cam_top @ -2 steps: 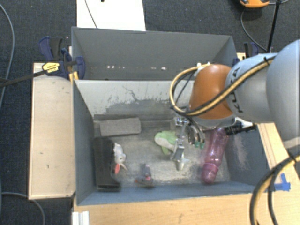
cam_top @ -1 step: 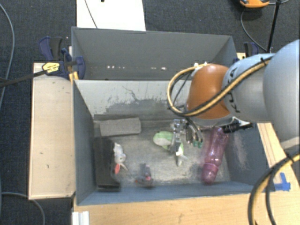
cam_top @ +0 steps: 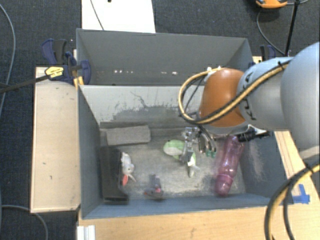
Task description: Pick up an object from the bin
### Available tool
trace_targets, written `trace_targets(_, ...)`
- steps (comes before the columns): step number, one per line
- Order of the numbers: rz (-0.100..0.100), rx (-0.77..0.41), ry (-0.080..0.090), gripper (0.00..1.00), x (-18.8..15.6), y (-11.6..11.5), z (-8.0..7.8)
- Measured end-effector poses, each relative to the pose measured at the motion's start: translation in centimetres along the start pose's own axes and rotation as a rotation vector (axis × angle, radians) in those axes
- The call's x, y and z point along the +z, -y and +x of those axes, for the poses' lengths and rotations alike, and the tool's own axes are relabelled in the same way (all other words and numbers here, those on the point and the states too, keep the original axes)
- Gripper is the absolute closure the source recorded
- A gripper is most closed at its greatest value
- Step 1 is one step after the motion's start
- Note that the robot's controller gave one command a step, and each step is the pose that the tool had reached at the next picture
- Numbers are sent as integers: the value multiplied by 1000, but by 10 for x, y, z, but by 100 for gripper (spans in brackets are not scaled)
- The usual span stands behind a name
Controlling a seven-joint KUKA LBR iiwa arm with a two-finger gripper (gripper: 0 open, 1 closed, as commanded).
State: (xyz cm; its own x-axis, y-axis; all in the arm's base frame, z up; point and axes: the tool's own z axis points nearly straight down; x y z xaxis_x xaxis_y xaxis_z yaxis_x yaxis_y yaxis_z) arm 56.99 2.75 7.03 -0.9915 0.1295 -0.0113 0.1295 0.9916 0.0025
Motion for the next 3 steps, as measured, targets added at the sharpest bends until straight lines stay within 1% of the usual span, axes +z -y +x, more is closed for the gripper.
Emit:
trace_targets(1, -1, -178, 3, 100, -88, 33, -8)
trace_targets(2, -1, -178, 3, 100, -88, 33, -8)
trace_targets(3, -1, -400, 6, 100, -275, 39, 5)
